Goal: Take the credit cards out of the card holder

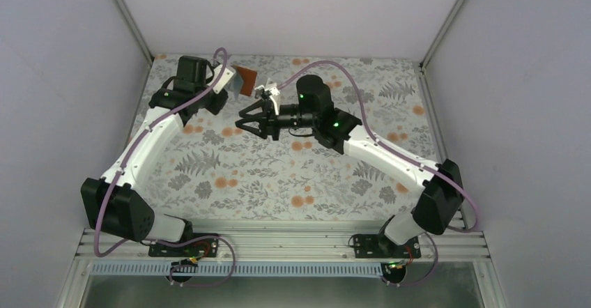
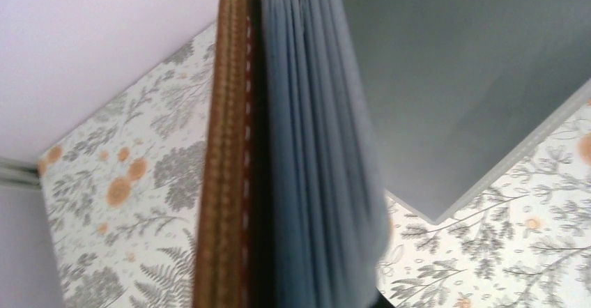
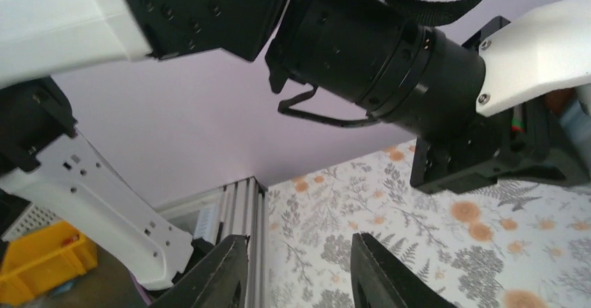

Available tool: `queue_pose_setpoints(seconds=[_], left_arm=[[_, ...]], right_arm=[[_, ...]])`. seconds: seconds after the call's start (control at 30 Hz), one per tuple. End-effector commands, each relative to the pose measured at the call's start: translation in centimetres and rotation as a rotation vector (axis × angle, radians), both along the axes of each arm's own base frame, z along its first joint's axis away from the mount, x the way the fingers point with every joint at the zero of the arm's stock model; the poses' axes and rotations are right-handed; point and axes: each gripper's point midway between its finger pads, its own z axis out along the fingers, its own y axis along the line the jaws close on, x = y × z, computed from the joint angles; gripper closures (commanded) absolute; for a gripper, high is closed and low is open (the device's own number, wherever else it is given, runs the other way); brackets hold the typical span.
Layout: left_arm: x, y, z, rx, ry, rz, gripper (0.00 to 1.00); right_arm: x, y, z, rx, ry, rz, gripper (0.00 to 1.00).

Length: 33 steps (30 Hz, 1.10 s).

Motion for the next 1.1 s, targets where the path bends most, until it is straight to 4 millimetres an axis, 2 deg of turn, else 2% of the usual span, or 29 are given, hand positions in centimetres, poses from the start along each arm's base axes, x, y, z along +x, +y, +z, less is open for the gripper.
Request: queue_pose_setpoints(seconds=[0.0,0.07,0.13,0.23,0.33,0.47,0.53,0.63,0.87,1.07], left_arm=[[-0.7,-2.8,1.1,-0.114,0.012,-0.108,0.98],[-1.3,-4.1,1.3,-0.164,0.035,-0.166,0.98],[-1.9,-5.0,1.4,-0.203,0.056,-0.210,0.98],[-3.1,-6.3,2.3,-0.260,0.065,-0.286,0.98],[-4.4,-7.3,3.1,-0.302,0.061,-0.365,0.98],[-7.0,-9.2,4.3,-0.381,0.080,-0.520,0.98],[-8.5,-9.9,4.9,-0.417,0.087,-0.598,0.98],[-10.3,-10.8,5.5,-0.465,0.113,-0.698,0.98],[-13.2,-12.0,6.7,-0.556,0.142,-0.865,0.98],[-14.3,-12.2,7.3,-0.583,0.144,-0.923,0.98]], right_arm=[[1.5,1.3,1.6,0.099,0.007,0.006,0.63],[2.7,1.5,1.4,0.119,0.043,-0.016,0.65],[4.7,1.4,0.5,0.120,0.094,-0.069,0.68],[7.5,0.4,-0.9,0.126,0.179,-0.159,0.72],[9.1,-0.9,-1.7,0.146,0.220,-0.211,0.73],[12.5,-3.7,-2.9,0.110,0.254,-0.394,0.76],[13.2,-5.8,-3.5,0.105,0.253,-0.465,0.76],[12.5,-7.7,-2.7,0.104,0.181,-0.466,0.75],[6.0,-7.1,-1.8,0.018,0.006,-0.145,0.77],[3.5,-6.2,-1.7,0.009,-0.045,-0.038,0.85]])
